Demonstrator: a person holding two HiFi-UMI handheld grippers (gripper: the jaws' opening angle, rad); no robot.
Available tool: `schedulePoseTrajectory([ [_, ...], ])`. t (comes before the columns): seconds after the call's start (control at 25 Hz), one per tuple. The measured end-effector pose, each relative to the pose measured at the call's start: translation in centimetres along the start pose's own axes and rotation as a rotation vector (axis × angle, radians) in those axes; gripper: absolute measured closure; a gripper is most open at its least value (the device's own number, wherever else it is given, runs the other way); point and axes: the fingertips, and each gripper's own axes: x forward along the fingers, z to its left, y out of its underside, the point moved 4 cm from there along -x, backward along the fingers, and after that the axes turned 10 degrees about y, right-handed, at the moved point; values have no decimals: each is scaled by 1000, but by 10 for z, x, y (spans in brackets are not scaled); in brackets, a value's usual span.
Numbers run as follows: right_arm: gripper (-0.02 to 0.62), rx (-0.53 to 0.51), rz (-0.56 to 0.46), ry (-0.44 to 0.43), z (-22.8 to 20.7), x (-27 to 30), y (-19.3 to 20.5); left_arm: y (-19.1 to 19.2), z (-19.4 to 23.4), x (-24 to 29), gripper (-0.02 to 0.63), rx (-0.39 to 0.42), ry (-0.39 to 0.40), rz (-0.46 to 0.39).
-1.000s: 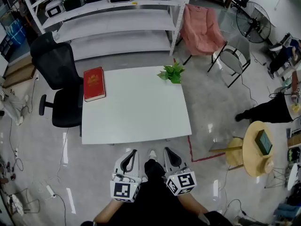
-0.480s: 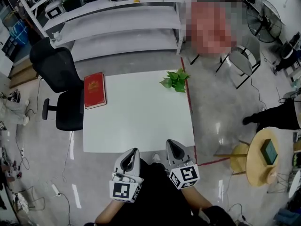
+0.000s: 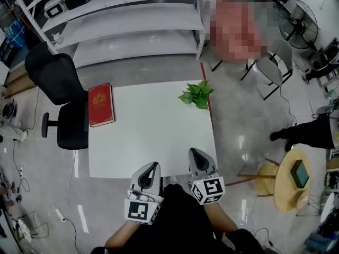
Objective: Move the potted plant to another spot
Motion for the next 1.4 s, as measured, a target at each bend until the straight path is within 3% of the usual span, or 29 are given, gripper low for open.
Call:
schedulePoseTrajectory([
  [0.4,583,-37,42,74,-29,78,-11,-15,46,53,589,-17,60,-24],
  [0.8,581,-119,202,81,-66,162,19,-13,81,93,589,-14,96,19],
  [1.16,581,-309,337,136,-103,239,48,-2,105,121,589,-36,112,67],
  [1.4,581,-579,481,139,-119,273,80,6,115,134,589,-46,128,95],
])
